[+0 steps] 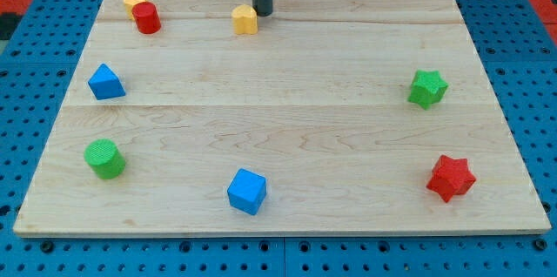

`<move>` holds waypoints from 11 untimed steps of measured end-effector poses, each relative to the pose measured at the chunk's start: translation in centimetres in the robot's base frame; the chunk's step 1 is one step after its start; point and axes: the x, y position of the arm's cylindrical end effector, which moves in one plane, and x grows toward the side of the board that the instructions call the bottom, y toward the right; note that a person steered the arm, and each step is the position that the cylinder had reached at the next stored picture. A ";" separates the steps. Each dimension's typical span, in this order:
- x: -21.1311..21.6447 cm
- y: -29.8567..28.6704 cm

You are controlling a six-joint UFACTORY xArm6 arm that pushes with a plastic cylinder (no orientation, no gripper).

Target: Slide the yellow heart towards the top left

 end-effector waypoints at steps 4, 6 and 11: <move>2.2 -6.7; 1.2 -10.8; -1.5 -11.3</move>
